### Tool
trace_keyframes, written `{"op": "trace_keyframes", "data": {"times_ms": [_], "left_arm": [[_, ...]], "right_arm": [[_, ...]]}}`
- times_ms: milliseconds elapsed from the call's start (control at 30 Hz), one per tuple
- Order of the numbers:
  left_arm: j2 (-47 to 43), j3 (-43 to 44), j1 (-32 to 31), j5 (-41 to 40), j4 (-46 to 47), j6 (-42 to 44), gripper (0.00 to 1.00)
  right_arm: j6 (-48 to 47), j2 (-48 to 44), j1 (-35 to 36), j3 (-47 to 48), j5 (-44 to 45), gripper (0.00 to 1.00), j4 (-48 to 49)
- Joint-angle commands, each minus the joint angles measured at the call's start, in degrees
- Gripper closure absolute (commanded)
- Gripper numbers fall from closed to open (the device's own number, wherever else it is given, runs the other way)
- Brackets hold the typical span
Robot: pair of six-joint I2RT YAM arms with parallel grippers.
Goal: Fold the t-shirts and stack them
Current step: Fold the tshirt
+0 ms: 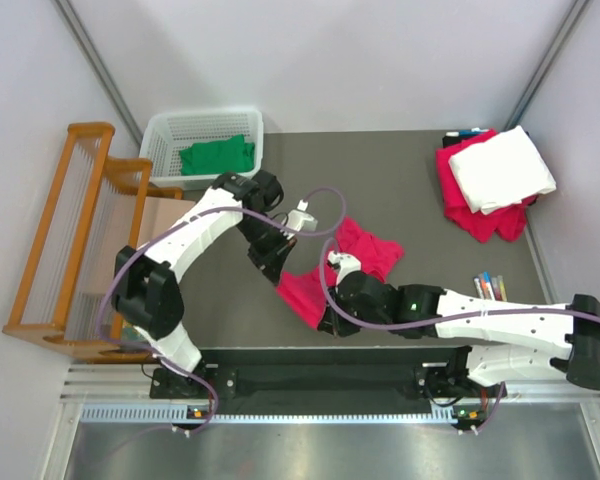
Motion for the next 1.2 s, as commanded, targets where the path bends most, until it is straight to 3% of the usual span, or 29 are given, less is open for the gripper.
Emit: {"op": "trace_keyframes", "data": {"times_ms": [0,67,300,400,833,1167], "left_arm": [[4.6,9.6,1.1,-3.8,3.4,-1.3,0.97],[8.8,13.4,1.1,-3.8,5.5,-3.9,0.98],[27.1,40.6,0.7,-1.9,3.0,-10.9,1.0],[31.3,46.4,0.2,-2.1,2.6,-12.3,1.0],[36.9,49.9,-1.1,-3.9,16.6,-23.5,1.0],[42.2,52.1,-3.7,-7.0,21.4,-25.1,1.0]], "right_arm": [[1.0,-3.0,0.3,1.1,1.9,1.0,-9.7],[1.4,-4.8,-0.9,1.2,4.9,1.0,-10.8],[3.3,-11.1,-7.4,0.8,12.0,1.0,-15.8],[3.4,-12.5,-11.9,0.5,13.8,1.0,-17.5],[-1.7,-10.0,-32.5,-1.6,11.4,1.0,-17.0],[-8.3,-2.7,-48.6,-3.4,4.0,1.0,-8.3]]}}
